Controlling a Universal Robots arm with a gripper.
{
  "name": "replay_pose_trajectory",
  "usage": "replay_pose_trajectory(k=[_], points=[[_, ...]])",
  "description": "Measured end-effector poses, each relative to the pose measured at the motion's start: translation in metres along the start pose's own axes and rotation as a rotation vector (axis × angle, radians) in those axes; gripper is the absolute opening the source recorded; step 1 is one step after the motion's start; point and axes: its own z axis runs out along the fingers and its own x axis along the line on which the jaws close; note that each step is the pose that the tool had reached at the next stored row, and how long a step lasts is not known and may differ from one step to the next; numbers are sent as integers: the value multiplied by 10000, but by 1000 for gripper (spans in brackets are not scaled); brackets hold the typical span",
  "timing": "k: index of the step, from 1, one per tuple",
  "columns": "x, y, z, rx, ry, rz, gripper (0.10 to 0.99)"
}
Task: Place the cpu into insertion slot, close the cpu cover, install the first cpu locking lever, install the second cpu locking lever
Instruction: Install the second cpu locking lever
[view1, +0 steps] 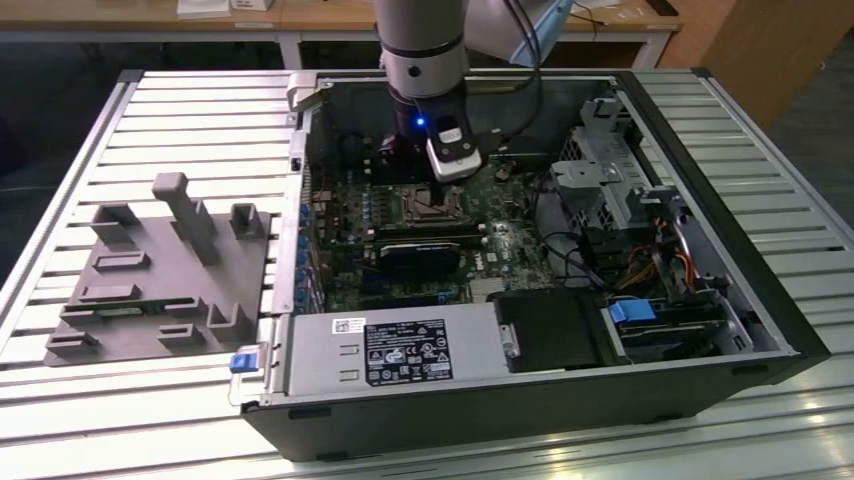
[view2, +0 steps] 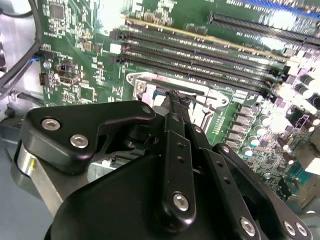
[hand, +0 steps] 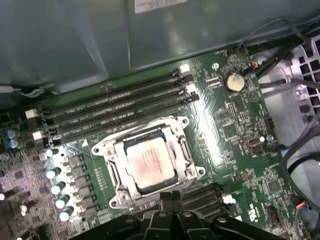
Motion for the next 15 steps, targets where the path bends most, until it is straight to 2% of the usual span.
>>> replay_pose_trajectory(k=[5, 9, 10, 14, 15], points=[[-24, -67, -1, -1, 0, 1, 106], [-28, -79, -1, -2, 3, 3, 106], [-29, -80, 1, 18, 65, 2, 106], [-34, -82, 5, 262, 749, 14, 106], [-34, -84, 5, 296, 851, 15, 106]])
